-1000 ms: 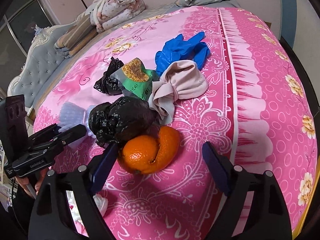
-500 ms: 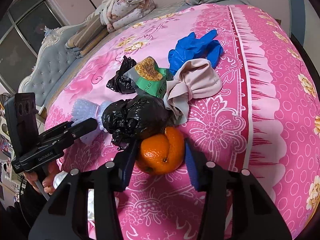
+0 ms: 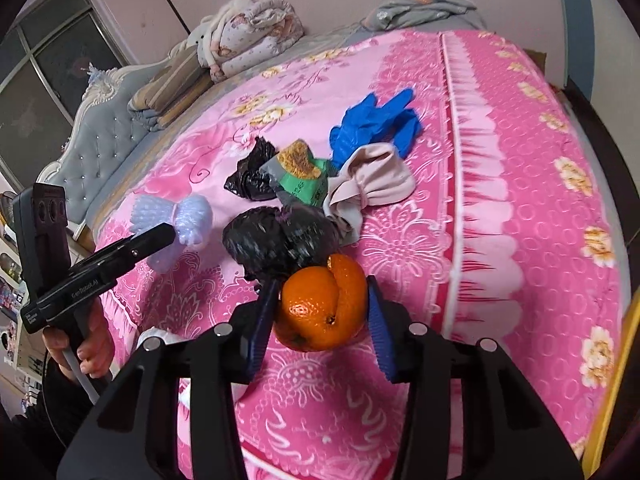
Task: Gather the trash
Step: 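Grasp the orange peel with the right tool while the left tool grasps the lavender foam net, then carry the orange peel and foam net over the yellow-rimmed bin with both tools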
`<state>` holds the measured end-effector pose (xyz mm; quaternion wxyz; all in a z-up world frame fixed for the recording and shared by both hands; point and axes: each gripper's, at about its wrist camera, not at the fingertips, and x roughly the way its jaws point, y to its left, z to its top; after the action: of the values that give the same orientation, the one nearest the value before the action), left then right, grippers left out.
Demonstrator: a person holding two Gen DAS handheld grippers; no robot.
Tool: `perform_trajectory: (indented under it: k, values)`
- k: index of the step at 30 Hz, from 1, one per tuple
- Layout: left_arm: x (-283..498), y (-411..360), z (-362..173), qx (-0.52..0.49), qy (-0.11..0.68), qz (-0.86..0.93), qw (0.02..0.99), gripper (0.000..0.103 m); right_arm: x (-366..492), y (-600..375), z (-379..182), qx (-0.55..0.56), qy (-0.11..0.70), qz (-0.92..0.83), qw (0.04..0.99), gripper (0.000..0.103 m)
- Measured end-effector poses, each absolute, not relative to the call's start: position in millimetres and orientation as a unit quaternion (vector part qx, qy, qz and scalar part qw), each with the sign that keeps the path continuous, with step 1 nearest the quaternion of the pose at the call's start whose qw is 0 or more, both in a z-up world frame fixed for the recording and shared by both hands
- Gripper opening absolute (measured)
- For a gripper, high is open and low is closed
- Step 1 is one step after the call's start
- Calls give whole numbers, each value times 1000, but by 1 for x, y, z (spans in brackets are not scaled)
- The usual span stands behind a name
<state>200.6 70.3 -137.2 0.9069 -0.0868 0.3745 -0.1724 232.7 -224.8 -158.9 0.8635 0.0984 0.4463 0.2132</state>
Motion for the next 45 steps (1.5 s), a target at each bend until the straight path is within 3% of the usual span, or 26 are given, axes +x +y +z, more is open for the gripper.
perform_trajectory:
  k: [18, 45]
  values:
    - [174, 35, -80, -58, 332, -170, 926, 36, 177, -293, -87, 118, 366, 155, 910, 41]
    - [175, -82, 3, -26, 288, -234, 928, 36, 119, -418, 4, 162, 257, 55, 951, 41]
